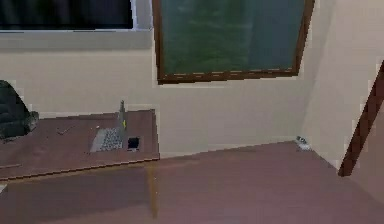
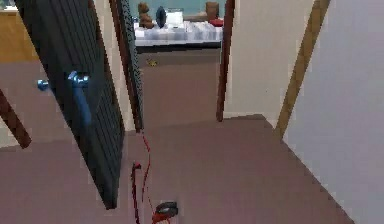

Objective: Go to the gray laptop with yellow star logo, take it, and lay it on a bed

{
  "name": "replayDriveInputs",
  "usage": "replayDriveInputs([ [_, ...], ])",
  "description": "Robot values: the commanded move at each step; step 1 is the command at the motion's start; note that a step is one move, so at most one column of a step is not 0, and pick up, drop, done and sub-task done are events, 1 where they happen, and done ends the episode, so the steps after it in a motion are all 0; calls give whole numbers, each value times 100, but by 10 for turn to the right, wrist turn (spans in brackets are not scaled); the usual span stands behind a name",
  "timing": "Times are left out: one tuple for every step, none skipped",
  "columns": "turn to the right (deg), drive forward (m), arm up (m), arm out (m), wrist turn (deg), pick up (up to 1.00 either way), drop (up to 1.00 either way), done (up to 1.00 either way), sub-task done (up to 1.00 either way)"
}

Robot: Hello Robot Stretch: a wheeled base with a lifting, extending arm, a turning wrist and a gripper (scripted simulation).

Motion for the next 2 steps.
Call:
replayDriveInputs([
  [0,60,0,0,0,0,0,0,0],
  [-450,0,0,0,0,0,0,0,0],
])
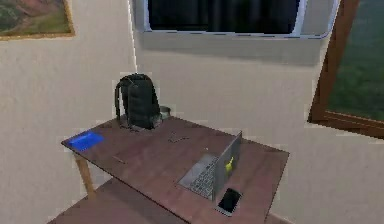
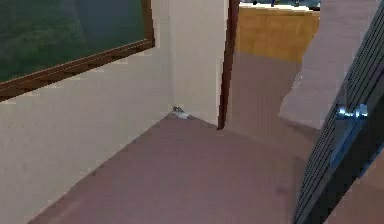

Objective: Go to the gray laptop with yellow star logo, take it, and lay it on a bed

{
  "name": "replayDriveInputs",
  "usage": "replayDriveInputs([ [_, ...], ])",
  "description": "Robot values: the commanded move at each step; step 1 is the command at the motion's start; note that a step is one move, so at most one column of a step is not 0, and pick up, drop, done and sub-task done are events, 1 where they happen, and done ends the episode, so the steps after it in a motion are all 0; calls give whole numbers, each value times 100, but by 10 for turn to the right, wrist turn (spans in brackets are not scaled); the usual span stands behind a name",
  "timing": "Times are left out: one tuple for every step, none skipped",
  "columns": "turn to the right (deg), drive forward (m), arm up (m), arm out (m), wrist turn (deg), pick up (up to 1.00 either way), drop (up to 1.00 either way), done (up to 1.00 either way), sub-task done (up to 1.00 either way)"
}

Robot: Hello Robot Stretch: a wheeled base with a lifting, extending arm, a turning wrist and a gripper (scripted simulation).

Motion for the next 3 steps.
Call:
replayDriveInputs([
  [-450,0,0,0,0,0,0,0,0],
  [-360,0,0,0,0,0,0,0,0],
  [0,0,50,0,0,0,0,0,0],
])
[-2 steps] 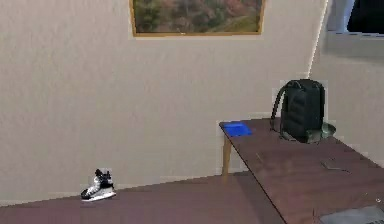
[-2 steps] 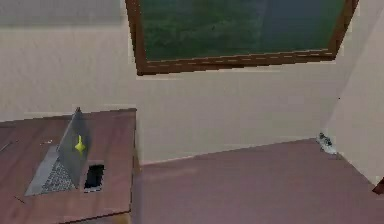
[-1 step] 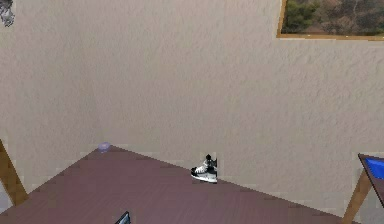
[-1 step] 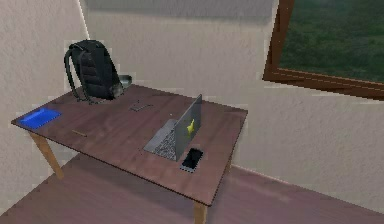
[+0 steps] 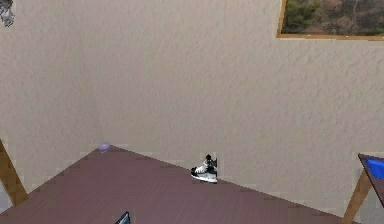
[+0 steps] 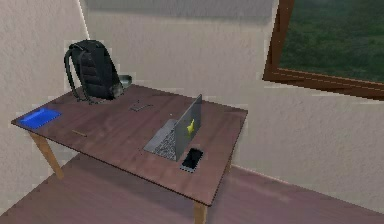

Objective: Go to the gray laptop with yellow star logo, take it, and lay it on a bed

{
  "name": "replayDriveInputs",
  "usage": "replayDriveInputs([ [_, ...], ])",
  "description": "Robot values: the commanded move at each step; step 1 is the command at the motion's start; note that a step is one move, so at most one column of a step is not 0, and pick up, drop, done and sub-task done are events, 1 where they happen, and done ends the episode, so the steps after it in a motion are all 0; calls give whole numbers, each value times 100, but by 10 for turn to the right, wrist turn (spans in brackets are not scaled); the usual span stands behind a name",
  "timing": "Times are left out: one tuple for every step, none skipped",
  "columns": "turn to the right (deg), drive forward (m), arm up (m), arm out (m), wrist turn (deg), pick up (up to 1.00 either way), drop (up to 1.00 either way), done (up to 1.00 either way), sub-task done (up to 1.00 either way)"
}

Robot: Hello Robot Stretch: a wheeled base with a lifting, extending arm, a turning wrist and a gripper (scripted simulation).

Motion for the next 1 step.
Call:
replayDriveInputs([
  [0,0,38,0,0,0,0,0,0],
])
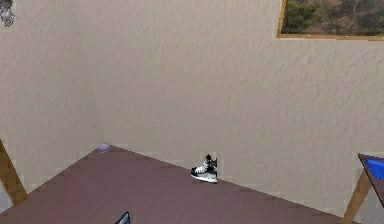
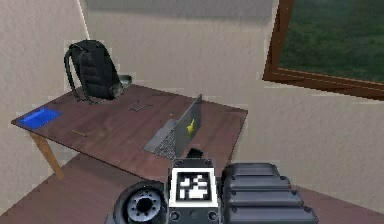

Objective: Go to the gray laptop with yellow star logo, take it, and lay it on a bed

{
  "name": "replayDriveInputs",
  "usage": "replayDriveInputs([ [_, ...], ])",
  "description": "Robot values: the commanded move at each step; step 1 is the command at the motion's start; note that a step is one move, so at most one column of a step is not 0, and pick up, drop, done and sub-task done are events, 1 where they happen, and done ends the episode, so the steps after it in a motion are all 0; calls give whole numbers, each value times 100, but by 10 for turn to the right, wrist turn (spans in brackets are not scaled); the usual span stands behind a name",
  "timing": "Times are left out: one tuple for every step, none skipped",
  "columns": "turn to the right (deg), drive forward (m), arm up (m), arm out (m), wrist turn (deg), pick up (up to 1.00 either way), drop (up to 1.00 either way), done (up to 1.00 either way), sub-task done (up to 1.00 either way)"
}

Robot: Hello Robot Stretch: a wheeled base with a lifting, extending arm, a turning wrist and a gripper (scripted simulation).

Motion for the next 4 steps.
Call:
replayDriveInputs([
  [0,0,0,44,0,0,0,0,0],
  [0,0,0,0,450,0,0,0,0],
  [0,0,0,0,450,0,0,0,0],
  [0,0,0,0,450,0,0,0,0],
])
